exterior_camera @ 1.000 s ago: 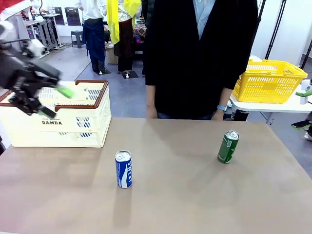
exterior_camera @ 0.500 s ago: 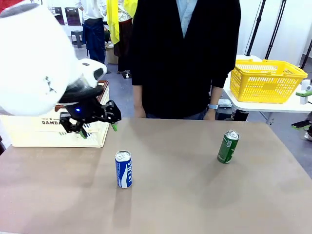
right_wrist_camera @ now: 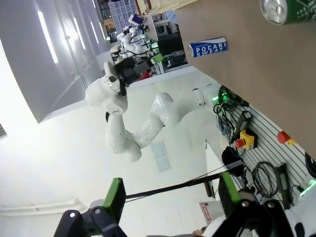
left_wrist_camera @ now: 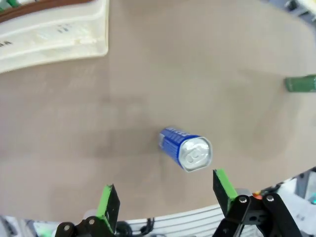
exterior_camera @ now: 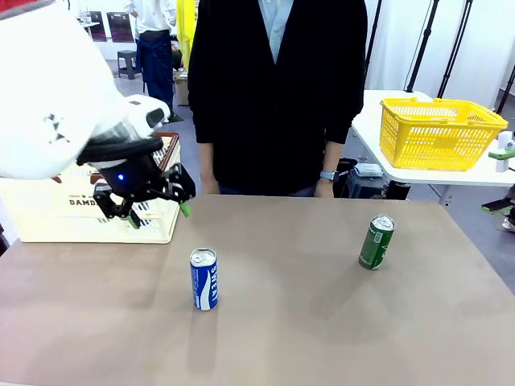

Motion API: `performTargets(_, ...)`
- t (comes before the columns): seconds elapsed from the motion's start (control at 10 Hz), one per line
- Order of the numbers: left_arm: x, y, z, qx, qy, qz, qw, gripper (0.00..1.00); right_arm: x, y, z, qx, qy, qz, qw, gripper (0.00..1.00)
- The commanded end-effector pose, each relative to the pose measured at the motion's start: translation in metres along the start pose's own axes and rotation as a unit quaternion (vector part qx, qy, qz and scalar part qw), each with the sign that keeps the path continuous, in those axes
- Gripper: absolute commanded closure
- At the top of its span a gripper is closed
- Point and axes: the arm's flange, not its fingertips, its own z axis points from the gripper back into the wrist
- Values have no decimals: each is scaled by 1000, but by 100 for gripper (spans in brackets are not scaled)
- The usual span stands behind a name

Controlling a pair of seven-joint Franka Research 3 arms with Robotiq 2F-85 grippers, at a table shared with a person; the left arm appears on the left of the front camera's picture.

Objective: Place the drinks into the Shopping basket.
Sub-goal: Pick up one drink and place it into the Shopping basket.

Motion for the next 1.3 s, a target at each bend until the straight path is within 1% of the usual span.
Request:
performTargets(0.0,8,-30,-31,58,6,-33,998,0,-3,4,1,-2,5,-9,1000,0)
performTargets(0.3,20,-42,-53,63,38,-69,995,0,-3,4,1,-2,5,-9,1000,0)
performTargets(0.4,23,-46,-61,63,44,-72,994,0,-3,4,1,-2,5,-9,1000,0)
performTargets(0.7,23,-58,-85,68,86,-106,988,0,-3,4,1,-2,5,-9,1000,0)
performTargets(0.9,21,-59,-103,84,107,-101,986,0,-3,4,1,-2,5,-9,1000,0)
performTargets(1.2,18,-60,-128,96,138,-112,979,0,-3,4,1,-2,5,-9,1000,0)
